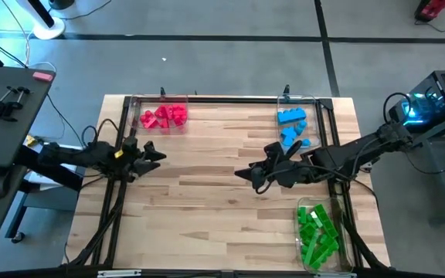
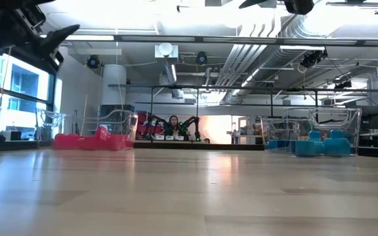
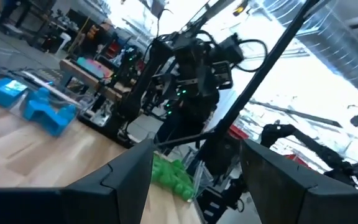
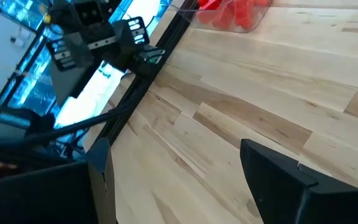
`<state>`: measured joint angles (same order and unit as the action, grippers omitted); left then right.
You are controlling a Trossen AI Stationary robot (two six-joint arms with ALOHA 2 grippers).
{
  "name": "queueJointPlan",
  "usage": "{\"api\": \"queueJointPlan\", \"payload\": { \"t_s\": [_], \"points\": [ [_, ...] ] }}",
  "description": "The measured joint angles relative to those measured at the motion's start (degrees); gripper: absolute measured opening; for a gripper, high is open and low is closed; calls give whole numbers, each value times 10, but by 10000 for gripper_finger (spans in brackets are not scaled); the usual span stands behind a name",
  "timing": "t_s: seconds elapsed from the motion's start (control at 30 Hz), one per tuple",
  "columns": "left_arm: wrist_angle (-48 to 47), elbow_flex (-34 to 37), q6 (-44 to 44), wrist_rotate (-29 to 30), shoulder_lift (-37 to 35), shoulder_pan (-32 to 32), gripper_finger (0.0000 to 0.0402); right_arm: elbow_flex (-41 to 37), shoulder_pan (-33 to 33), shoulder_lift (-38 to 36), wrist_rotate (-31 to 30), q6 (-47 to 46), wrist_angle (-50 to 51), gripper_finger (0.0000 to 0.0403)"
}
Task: Sort blocks
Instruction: Return to Home Position
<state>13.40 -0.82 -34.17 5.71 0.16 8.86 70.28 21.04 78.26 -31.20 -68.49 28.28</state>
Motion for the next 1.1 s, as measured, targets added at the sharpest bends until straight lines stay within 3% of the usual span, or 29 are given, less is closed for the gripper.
{"api": "queueJointPlan", "payload": {
  "t_s": [0.17, 0.33, 0.6, 0.73, 0.83, 0.93, 1.1],
  "points": [
    [-9, 0, -1, 1, 0, -7, 227, 0, 0, 0, 30, 35, 10, 224],
    [-23, 0, -1, 0, 0, -16, 227, 0, -16, 0, 85, 73, 82, 204],
    [-20, 0, -1, 0, 1, -22, 227, -24, -77, -31, 228, 270, 136, 87],
    [-20, 0, -1, 0, 1, -22, 227, -112, -111, -126, 282, 322, 137, 14],
    [-20, 0, -1, 0, 1, -21, 227, -196, -122, -234, 308, 329, 108, 14],
    [-20, 0, -1, 0, 1, -21, 227, -290, -121, -356, 314, 325, 23, 16],
    [-20, 0, -1, 0, 1, -21, 227, -453, -125, -514, 291, 389, -213, 4]
  ]
}}
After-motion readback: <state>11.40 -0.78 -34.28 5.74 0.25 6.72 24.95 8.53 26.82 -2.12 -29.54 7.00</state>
